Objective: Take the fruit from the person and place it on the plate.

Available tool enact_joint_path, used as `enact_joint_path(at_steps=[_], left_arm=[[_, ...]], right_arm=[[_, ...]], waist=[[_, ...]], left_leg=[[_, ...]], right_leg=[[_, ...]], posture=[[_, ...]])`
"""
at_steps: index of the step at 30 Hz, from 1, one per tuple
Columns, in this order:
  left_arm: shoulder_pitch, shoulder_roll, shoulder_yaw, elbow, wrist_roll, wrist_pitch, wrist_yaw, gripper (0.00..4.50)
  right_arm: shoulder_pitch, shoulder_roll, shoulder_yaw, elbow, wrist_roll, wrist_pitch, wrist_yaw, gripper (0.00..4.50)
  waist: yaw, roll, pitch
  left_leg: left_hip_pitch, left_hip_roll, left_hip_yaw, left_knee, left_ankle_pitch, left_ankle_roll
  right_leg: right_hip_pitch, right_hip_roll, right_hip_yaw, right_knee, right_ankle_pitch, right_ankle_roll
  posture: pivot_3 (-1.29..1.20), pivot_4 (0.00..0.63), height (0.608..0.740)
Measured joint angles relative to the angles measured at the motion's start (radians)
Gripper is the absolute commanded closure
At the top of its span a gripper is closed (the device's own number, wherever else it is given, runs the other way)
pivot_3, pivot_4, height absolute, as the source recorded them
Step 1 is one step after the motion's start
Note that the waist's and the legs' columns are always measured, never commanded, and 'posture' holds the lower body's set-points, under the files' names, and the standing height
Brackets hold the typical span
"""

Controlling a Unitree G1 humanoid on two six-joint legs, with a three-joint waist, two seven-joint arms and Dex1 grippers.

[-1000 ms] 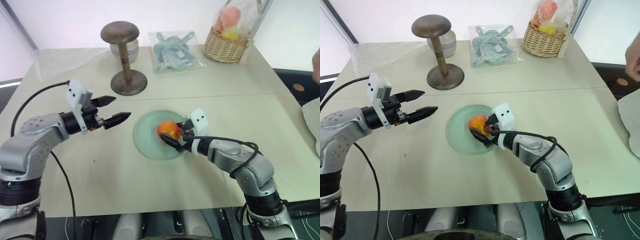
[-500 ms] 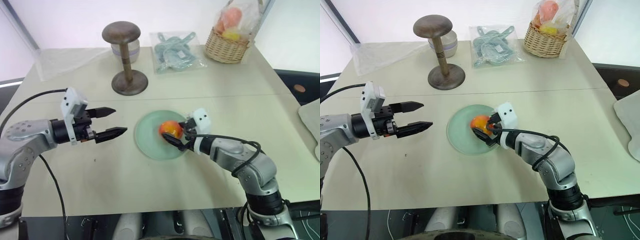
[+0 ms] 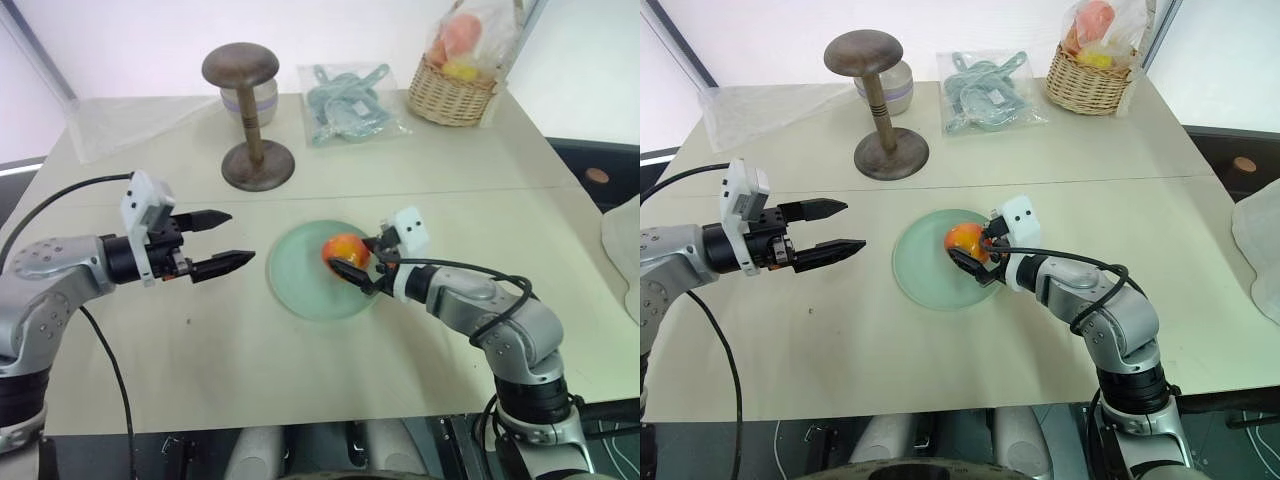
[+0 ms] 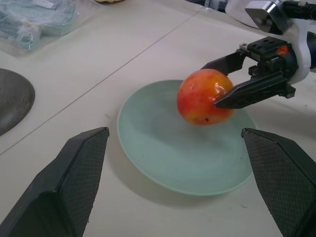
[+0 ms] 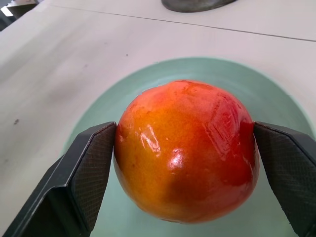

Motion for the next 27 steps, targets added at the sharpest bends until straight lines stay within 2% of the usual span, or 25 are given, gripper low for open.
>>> enact_joint_path(at_steps=[17, 27], left_arm=[[-0.009, -0.021, -0.007, 0.010, 0.019, -0.018, 0.001, 0.00], [-0.029, -0.028, -0.028, 0.019, 0.030, -0.022, 0.001, 0.00]], right_arm=[[-0.014, 0.001, 0.008, -0.015, -0.019, 0.006, -0.016, 0.05], [-0.028, 0.037, -0.016, 0.006, -0.016, 0.042, -0.032, 0.05]], waist=[[0.000, 0.000, 0.000], [0.000, 0.000, 0.000]], left_leg=[[0.000, 0.000, 0.000, 0.000, 0.000, 0.000], [0.000, 0.000, 0.000, 0.000, 0.000, 0.000]], right_leg=[[0.000, 0.000, 0.000, 0.000, 0.000, 0.000], [0.000, 0.000, 0.000, 0.001, 0.000, 0.000]], posture=[[0.00, 0.150, 0.740], [0.00, 0.150, 0.740]])
